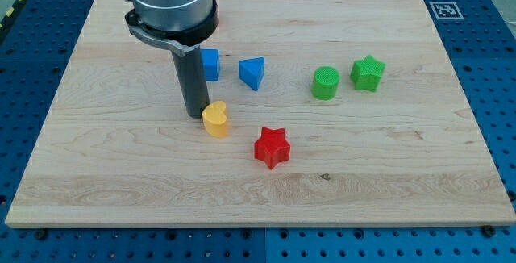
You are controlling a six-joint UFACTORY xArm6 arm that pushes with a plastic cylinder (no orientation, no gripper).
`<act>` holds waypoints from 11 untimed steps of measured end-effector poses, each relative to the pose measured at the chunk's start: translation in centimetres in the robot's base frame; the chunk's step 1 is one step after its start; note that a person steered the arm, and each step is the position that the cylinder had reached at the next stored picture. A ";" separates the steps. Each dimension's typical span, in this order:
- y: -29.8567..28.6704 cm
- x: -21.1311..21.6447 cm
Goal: Place the yellow heart above the red star
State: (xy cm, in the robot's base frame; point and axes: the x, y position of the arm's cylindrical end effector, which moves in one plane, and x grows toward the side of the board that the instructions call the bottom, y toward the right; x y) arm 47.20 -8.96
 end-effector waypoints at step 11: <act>5.3 1.9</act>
